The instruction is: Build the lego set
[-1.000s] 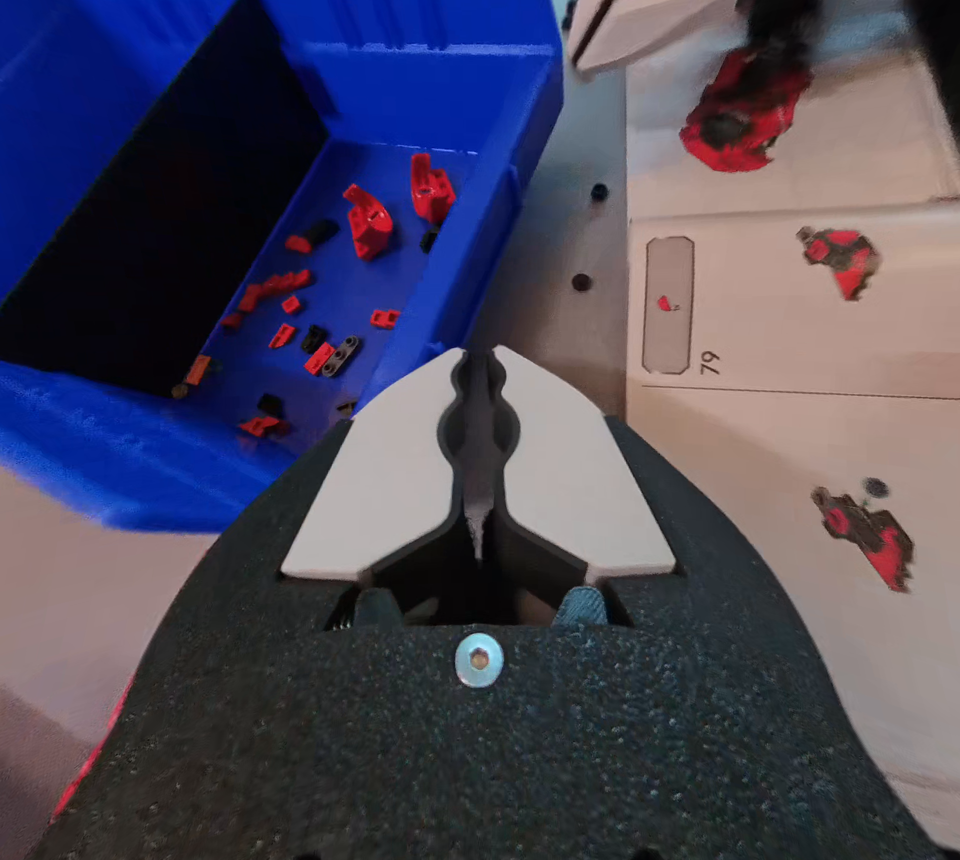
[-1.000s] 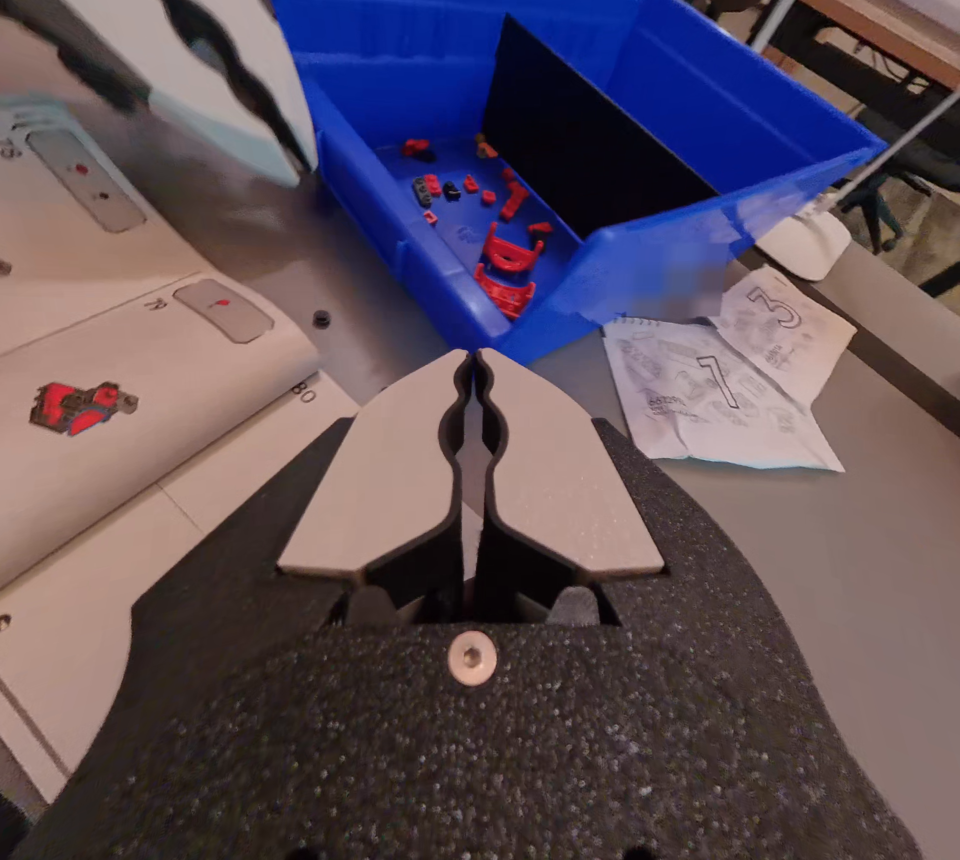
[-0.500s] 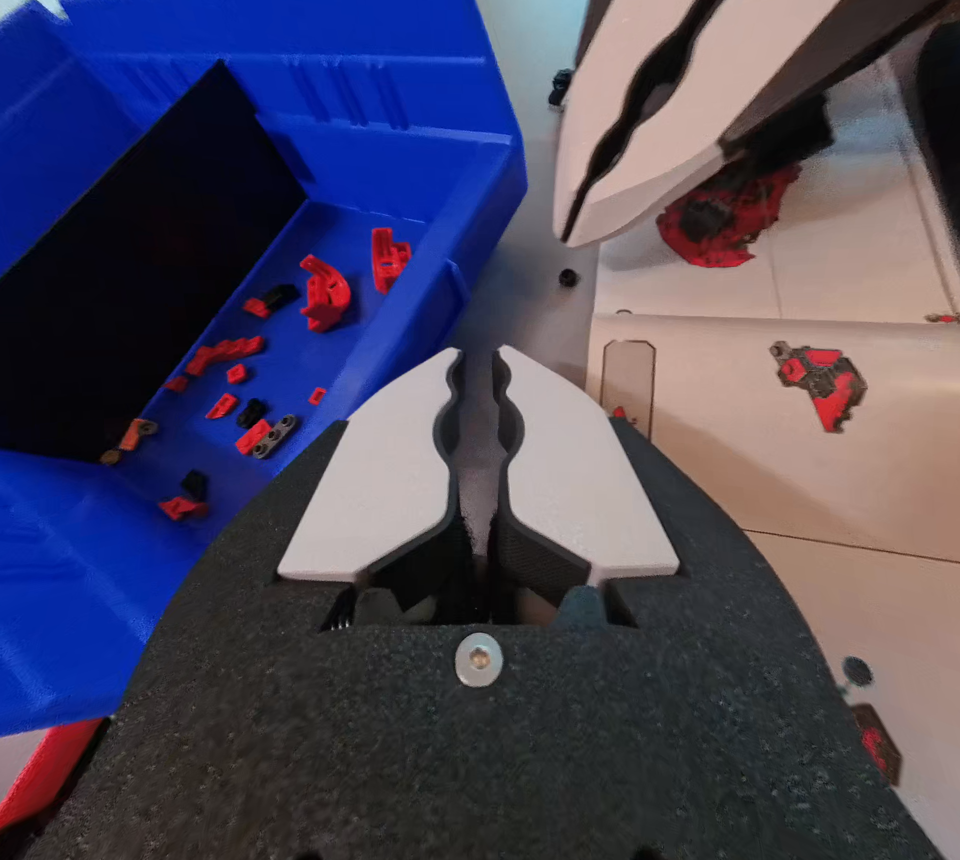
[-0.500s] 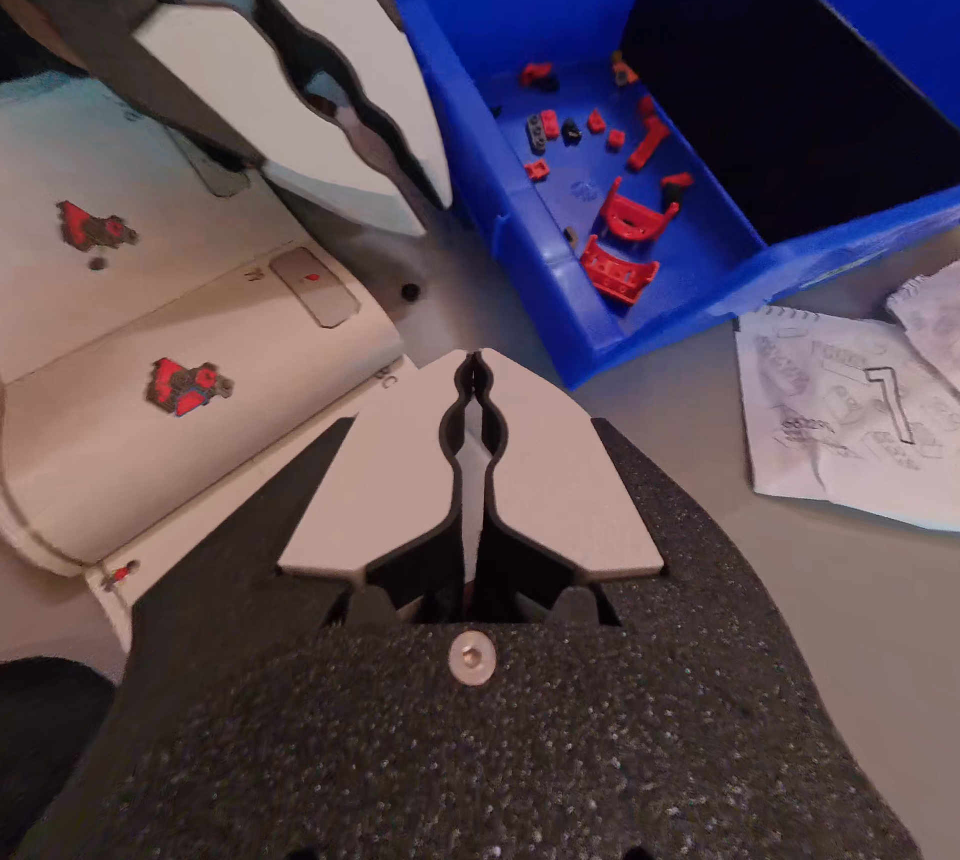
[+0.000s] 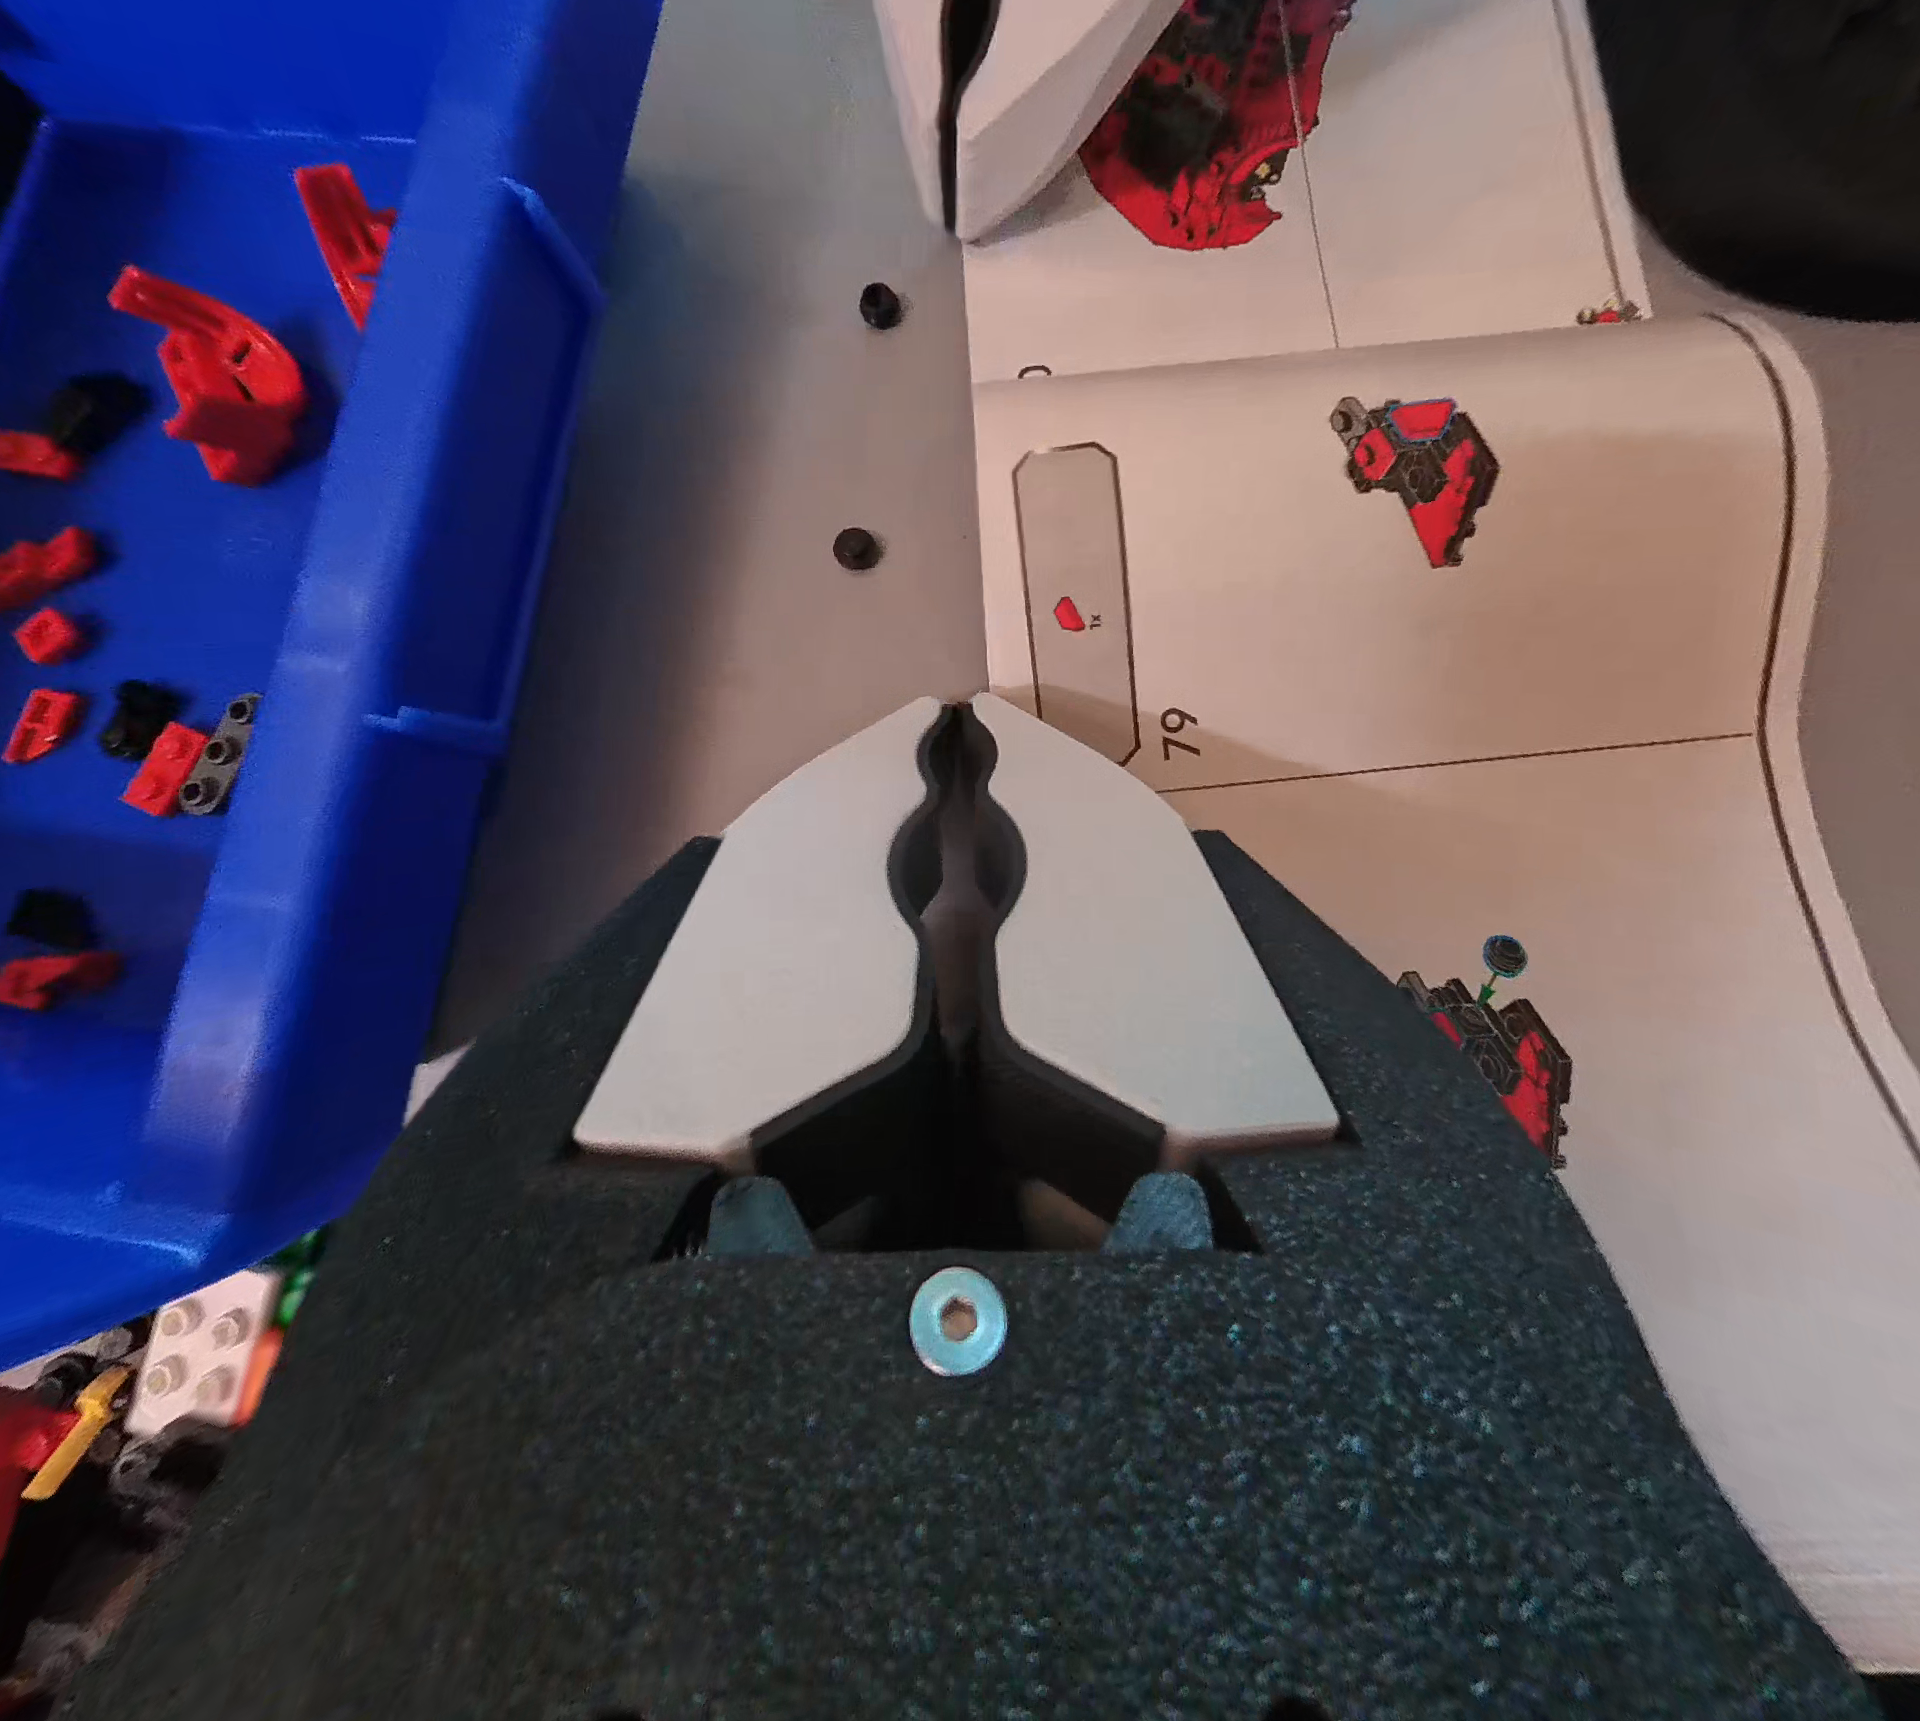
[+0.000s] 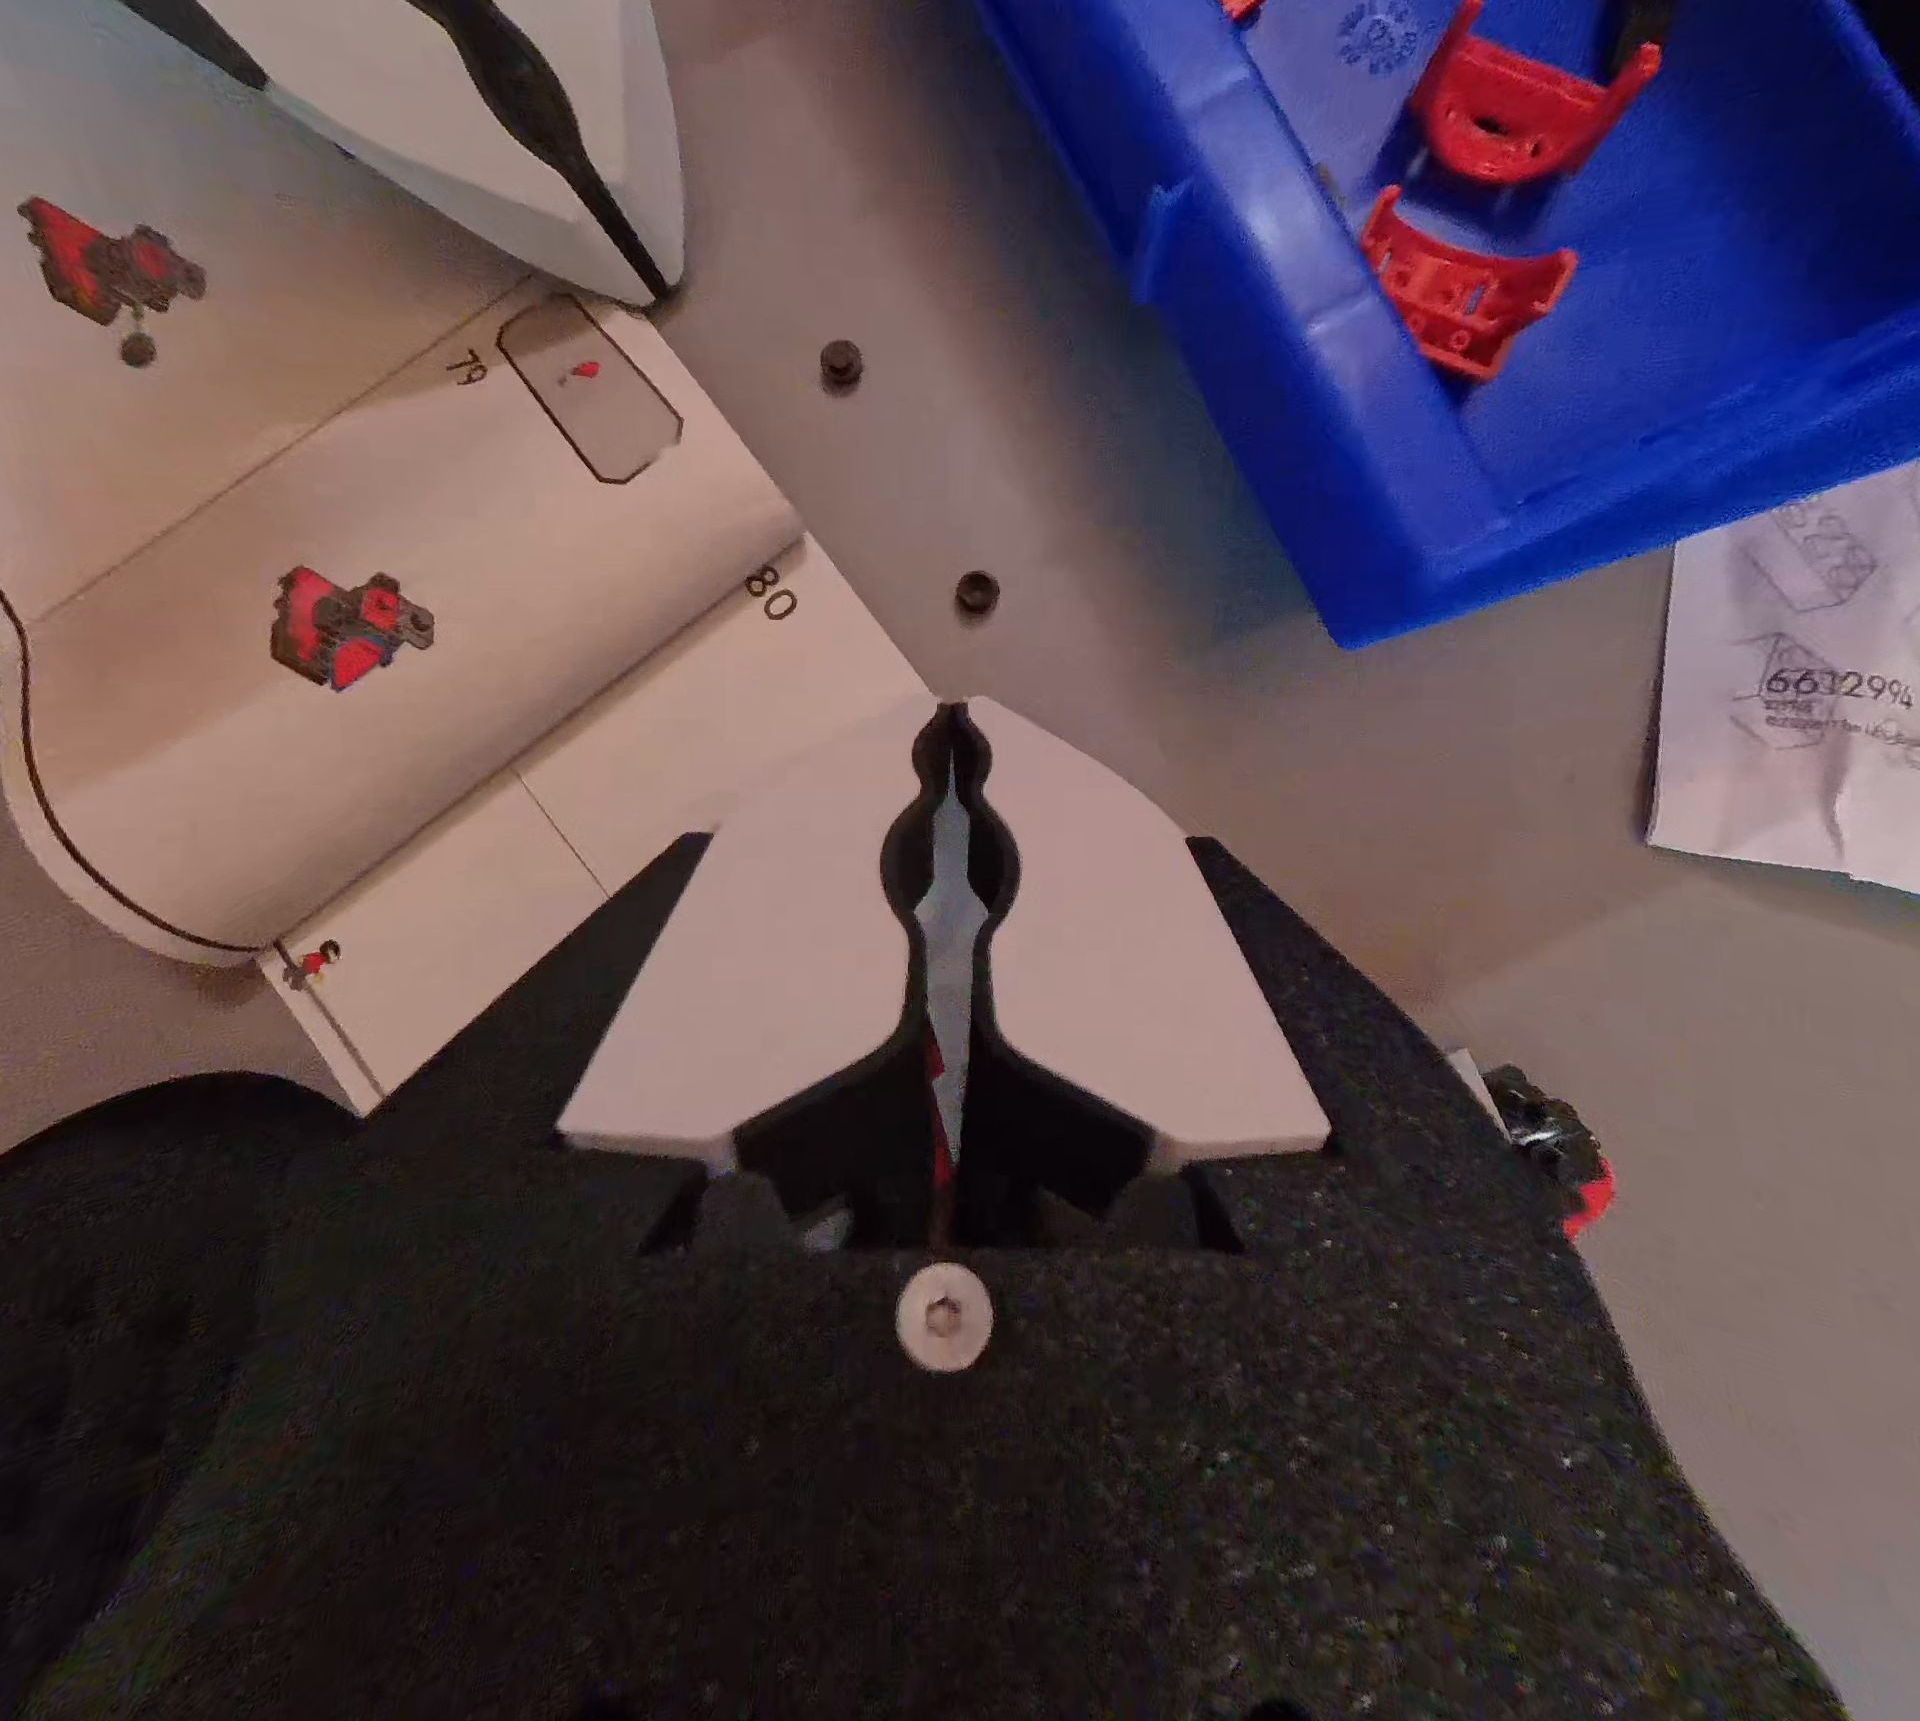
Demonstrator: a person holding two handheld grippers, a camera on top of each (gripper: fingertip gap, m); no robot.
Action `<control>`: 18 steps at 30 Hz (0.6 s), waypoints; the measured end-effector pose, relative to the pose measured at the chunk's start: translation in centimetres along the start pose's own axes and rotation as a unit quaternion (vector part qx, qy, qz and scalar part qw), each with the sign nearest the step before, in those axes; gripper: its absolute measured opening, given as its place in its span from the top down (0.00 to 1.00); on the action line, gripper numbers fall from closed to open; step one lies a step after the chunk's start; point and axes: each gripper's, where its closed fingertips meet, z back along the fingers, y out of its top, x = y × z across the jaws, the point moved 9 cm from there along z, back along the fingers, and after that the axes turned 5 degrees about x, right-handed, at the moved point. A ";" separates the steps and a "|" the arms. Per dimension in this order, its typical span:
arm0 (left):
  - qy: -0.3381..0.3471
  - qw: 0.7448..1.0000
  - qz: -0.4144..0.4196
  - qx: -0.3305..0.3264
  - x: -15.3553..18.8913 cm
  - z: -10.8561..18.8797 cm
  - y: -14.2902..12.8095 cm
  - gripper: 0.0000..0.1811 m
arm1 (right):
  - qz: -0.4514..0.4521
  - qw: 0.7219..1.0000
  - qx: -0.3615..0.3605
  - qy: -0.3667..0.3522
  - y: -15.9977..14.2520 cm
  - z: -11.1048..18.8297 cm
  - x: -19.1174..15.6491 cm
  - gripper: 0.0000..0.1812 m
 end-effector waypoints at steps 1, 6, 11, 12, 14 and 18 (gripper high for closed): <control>-0.010 1.000 0.007 0.003 0.1 0.0 0.0 1.00 | 0.012 1.000 -0.010 -0.003 0.0 0.1 -0.2 1.00; -0.045 0.998 0.048 0.022 -0.1 0.1 -0.1 0.99 | 0.047 0.995 -0.072 0.055 0.9 0.4 -0.4 0.98; 0.012 0.995 0.039 0.096 -0.5 1.2 1.2 0.91 | 0.066 0.997 -0.028 0.017 2.3 -0.9 -0.2 0.88; 0.026 0.993 0.029 0.111 -0.5 1.5 1.5 0.90 | 0.065 0.998 -0.020 0.009 2.0 -1.3 -0.2 0.85; 0.053 0.991 0.015 0.126 -0.5 1.8 1.8 0.89 | 0.051 0.998 0.027 0.009 2.0 -1.3 -0.1 0.86; 0.059 0.989 0.015 0.135 -0.4 2.1 2.1 0.89 | 0.048 0.998 0.027 0.013 1.5 -1.4 0.3 0.93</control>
